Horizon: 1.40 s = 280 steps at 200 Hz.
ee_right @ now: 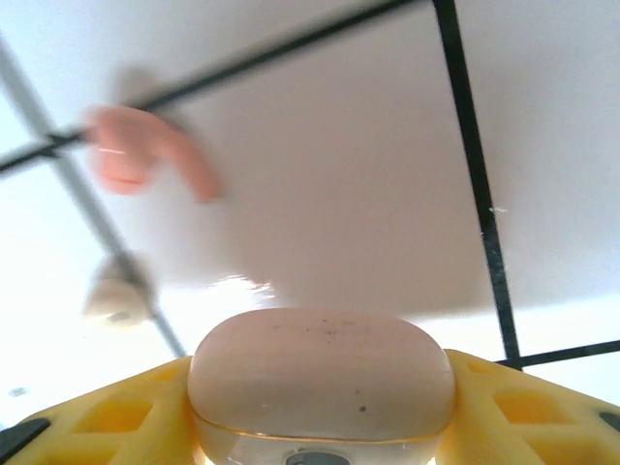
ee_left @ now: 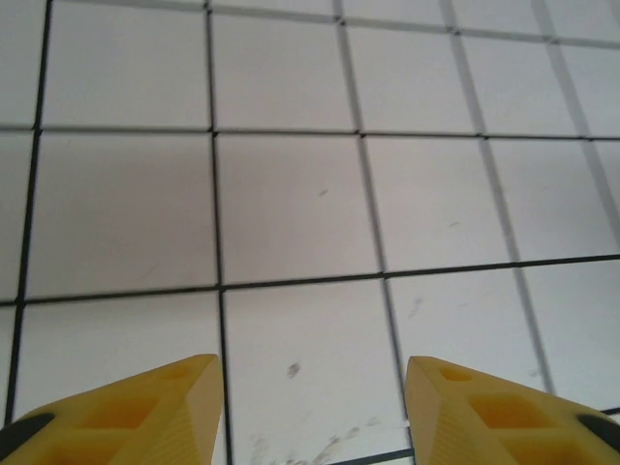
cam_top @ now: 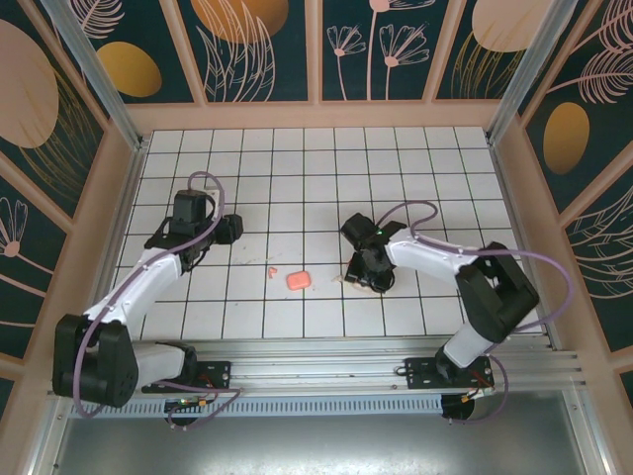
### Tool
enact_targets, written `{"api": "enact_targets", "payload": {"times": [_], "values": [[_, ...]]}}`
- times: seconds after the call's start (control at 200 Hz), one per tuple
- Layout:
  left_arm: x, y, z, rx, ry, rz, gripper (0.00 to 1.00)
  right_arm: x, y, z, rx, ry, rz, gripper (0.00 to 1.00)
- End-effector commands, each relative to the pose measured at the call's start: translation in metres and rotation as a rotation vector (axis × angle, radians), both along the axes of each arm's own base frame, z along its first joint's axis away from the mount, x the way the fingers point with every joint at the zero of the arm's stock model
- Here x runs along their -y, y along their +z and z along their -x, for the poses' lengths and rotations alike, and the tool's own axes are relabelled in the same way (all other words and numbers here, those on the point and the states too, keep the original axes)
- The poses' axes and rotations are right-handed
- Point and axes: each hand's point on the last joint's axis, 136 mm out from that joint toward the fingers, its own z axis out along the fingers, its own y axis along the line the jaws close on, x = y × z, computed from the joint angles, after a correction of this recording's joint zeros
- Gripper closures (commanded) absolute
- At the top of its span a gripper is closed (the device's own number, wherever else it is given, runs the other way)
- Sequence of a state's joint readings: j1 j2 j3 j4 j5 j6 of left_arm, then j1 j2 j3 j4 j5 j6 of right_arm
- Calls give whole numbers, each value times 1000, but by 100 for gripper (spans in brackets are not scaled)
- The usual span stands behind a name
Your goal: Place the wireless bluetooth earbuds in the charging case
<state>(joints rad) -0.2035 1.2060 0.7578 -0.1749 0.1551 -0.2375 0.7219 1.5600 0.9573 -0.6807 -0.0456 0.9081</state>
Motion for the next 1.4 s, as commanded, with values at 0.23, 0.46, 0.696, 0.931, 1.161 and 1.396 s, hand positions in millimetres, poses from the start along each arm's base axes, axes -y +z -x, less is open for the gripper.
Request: {"api": "enact_targets", "payload": {"times": [0.23, 0.46, 0.696, 0.931, 1.161, 1.396], "values": [[89, 117, 46, 628, -560, 188, 56, -69, 189, -85, 739, 37, -631, 50], [113, 133, 52, 698, -649, 195, 54, -107, 258, -89, 845, 166, -860, 50], [134, 140, 52, 723, -703, 199, 52, -136, 278, -77, 865, 200, -1021, 50], [142, 149, 54, 764, -708, 207, 51, -152, 274, -67, 831, 207, -1085, 50], [143, 157, 56, 793, -705, 214, 52, -158, 270, -65, 807, 218, -1090, 50], [144, 160, 55, 804, -706, 223, 51, -164, 272, -61, 790, 236, -1108, 49]]}}
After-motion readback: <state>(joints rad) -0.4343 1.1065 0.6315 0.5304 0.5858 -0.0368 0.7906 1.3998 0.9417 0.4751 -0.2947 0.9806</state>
